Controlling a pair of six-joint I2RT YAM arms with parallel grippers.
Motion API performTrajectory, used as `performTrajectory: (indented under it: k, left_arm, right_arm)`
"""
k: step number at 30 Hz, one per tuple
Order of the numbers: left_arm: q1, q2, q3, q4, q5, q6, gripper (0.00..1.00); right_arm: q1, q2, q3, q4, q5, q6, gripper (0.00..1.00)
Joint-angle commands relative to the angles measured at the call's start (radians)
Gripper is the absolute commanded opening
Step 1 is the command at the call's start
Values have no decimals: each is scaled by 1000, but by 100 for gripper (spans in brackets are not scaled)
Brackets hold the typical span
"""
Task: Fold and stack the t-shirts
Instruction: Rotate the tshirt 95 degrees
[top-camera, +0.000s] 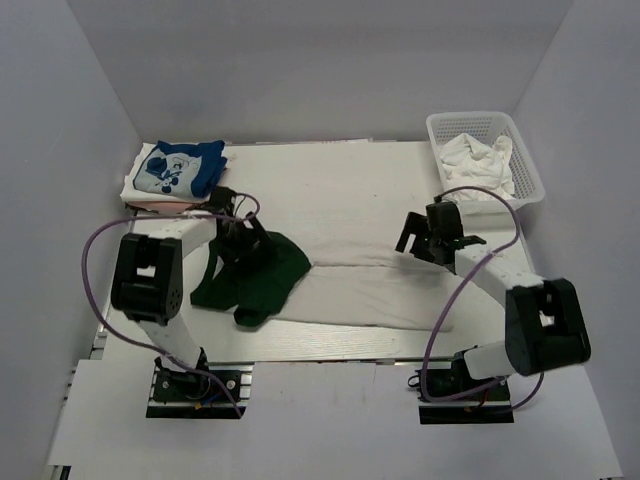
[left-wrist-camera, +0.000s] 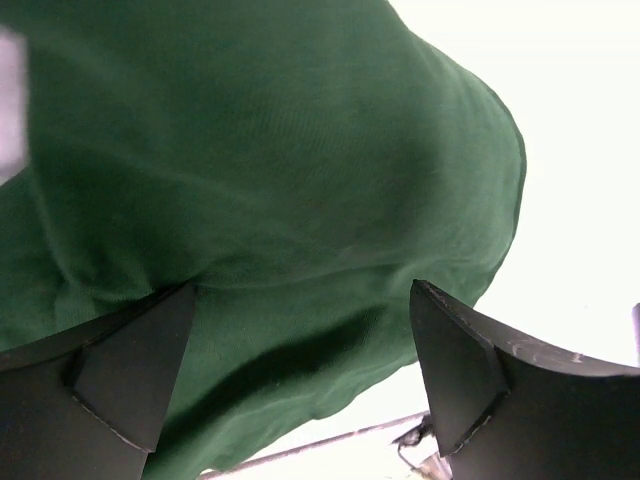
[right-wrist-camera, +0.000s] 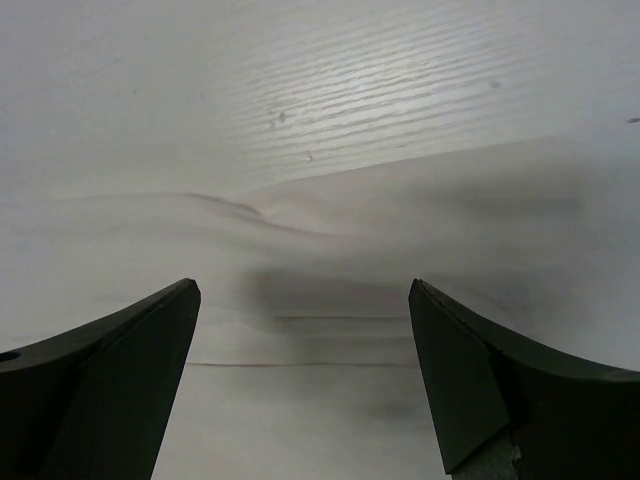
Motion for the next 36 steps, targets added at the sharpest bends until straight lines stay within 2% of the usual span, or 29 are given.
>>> performTrajectory:
  k: [1,2,5,8,10,11,12,13,14,15,16,17,18,19,20,22,24,27,32,36]
  left_arm:
    - [-8,154,126,93,-211,97,100]
    - [-8,185,166,82,-211,121,100]
    - [-8,312,326,72,-202,154,100]
    - [-8,438,491,61,-190,186,100]
    - [-8,519,658,79,-126,212,100]
    - [-8,626,732,67,-96,221,100]
    - [-17,687,906,24,-38,232,100]
    - [-29,820,1103,-16,41,232,100]
    - [-29,822,1105,-16,42,232,100]
    - [-45,948,1279,-16,124,206,100]
    - [-45,1002,1352,1,164,185,100]
    - [-72,1045,1439,34,219,163,100]
    - [-83,1085,1440,83,246,104,100]
    - [-94,1085,1420,236,278,64,100]
    - [-106,1085,1396,319,304,31,100]
    - [-144,1111,1400,421,344,-20,100]
    - [-181,1157,1472,430,326,-20,100]
    - [-194,1127,1409,447,271,-20,100]
    - [-194,1052,1320,460,85,-64,100]
    - [-194,990,1397,415,73,-73,100]
  right_arm:
    - [23,73,-33,135,-106,3,91]
    - [26,104,-39,173,-104,4,91]
    - [35,181,-13,151,-110,13,91]
    - [81,161,-70,121,-101,30,91]
    - [129,102,-116,89,-98,57,91]
    - [162,63,-151,59,-83,66,91]
    - [182,24,-185,33,-86,89,91]
    - [284,-42,-218,-34,-110,135,91]
    - [285,-43,-232,-35,-133,135,91]
    - [316,-79,-260,-47,-138,149,91]
    - [422,-105,-268,-88,-203,193,91]
    - [461,-118,-269,-101,-219,206,91]
    - [498,-129,-266,-106,-231,227,91]
    - [605,-129,-263,-110,-245,255,91]
    - [639,-123,-266,-77,-279,260,91]
    - [731,-75,-257,-14,-316,235,91]
    - [808,-25,-201,-4,-316,177,91]
    - [853,17,-132,-9,-273,117,91]
    - [893,-7,-68,20,-227,31,91]
    - [907,-66,-4,54,-153,-10,91]
